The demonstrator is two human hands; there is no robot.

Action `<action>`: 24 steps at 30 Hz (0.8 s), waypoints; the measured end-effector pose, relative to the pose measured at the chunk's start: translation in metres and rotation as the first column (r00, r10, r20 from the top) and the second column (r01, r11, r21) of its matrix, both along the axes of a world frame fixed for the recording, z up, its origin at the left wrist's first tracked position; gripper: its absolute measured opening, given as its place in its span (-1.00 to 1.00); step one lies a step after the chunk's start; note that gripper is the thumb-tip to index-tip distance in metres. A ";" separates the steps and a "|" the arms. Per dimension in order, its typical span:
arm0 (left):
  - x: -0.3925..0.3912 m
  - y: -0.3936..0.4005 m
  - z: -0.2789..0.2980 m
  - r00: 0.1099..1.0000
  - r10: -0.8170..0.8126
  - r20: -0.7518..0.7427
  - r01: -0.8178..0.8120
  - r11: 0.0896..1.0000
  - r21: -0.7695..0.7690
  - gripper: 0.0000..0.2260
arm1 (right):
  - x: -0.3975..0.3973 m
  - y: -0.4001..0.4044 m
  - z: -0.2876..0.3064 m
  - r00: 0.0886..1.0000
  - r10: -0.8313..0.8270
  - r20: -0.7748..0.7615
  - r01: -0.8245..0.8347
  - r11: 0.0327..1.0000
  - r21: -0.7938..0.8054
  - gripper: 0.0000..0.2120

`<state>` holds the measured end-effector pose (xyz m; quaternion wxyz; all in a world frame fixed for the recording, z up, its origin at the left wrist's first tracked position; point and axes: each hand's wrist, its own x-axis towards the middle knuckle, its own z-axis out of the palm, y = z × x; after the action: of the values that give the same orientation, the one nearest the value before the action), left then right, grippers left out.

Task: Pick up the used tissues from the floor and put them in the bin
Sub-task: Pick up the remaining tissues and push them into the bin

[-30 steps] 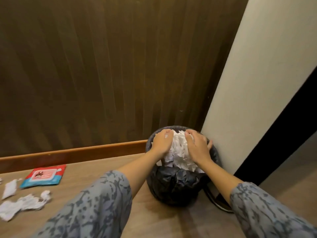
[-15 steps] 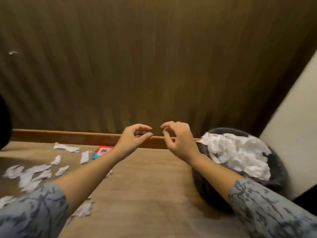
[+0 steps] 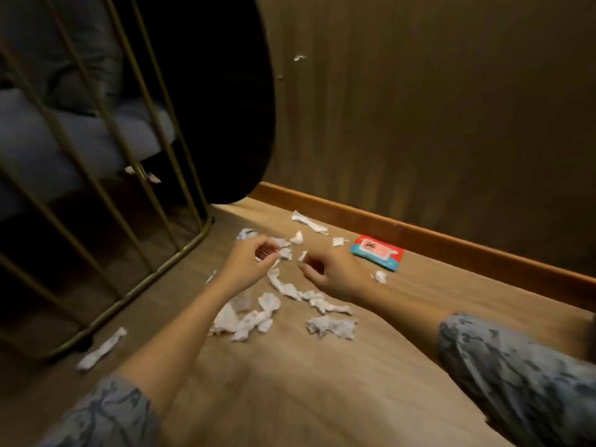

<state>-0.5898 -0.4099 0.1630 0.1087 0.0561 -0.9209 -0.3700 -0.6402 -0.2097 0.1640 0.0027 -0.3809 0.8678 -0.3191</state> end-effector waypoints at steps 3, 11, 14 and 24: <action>0.042 -0.069 -0.026 0.988 0.154 0.031 -0.155 0.988 0.010 -0.93 | 0.016 -0.056 -0.013 0.988 0.145 0.057 -0.150 0.983 0.102 -0.84; 0.183 -0.154 -0.138 0.781 0.579 0.234 -0.616 0.775 0.141 -0.93 | 0.080 -0.177 -0.079 0.946 0.164 0.279 -0.170 0.985 -0.002 -0.82; 0.233 -0.157 -0.172 0.633 0.722 0.280 -0.768 0.632 0.108 -0.89 | 0.112 -0.199 -0.110 0.930 0.130 0.343 -0.124 0.991 -0.042 -0.87; 0.341 -0.134 -0.254 0.018 0.967 0.255 -0.981 0.067 -0.182 -0.60 | 0.160 -0.208 -0.184 0.912 0.094 0.398 -0.100 0.995 -0.006 -0.88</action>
<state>-0.2489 -0.5443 -0.0908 0.1842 0.7293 -0.6273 -0.2017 -0.4806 -0.4181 -0.0204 0.1976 -0.3508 0.8315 -0.3828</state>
